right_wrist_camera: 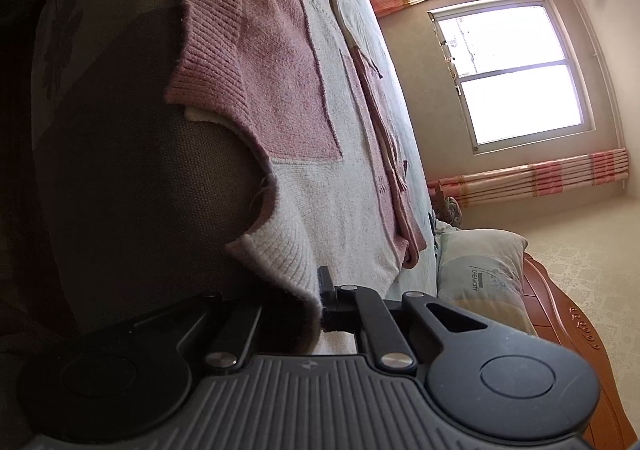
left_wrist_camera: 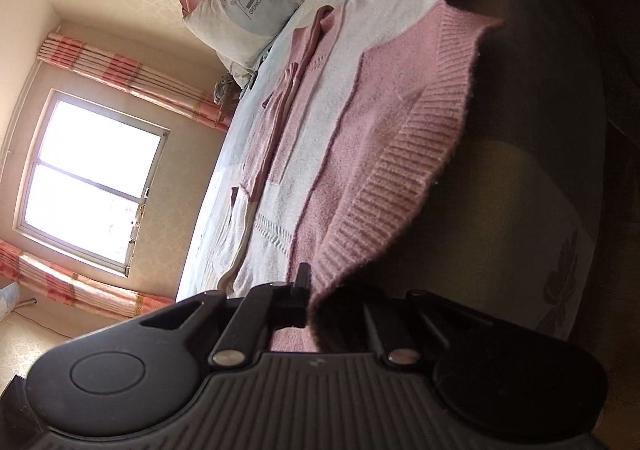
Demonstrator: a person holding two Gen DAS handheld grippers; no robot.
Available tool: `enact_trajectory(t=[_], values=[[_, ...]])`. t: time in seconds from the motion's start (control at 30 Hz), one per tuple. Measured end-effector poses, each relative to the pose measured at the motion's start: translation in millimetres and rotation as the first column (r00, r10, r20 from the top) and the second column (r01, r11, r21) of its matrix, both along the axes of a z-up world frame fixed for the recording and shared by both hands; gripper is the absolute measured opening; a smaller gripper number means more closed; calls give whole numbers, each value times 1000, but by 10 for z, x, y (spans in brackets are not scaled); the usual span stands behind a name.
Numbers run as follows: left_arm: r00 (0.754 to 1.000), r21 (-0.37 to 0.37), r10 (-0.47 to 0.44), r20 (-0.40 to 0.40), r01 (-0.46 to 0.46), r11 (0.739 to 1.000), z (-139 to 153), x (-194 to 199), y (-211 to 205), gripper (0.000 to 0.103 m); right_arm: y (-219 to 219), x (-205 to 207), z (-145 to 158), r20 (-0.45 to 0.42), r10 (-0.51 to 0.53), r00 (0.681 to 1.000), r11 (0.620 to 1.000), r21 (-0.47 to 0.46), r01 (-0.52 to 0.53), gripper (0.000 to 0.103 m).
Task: Fold clothes
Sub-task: 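Lift the hem with both tools and fold it over toward the collar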
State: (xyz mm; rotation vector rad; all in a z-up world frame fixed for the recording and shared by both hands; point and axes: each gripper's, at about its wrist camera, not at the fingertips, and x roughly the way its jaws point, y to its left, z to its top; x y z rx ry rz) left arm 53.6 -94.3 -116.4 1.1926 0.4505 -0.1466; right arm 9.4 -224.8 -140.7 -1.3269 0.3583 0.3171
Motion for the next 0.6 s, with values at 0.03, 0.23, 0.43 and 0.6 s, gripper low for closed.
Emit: enact_trajectory(t=[0.03, 0.23, 0.43, 0.6], values=[[1000, -3, 1, 6, -1, 1000, 45, 10, 11, 3, -3, 10, 43, 9, 1, 1000, 1000, 2, -1, 9], [999, -13, 4, 50, -3, 1000, 325, 259, 47, 4, -6, 219, 336, 57, 2, 998, 1000, 24, -3, 9], [996, -27, 28, 81, -26, 999, 548, 717, 80, 4, -12, 588, 592, 111, -13, 994, 999, 47, 7, 9], [994, -41, 44, 101, -40, 998, 675, 1086, 136, 4, -12, 975, 735, 143, -40, 989, 996, 81, 29, 9]])
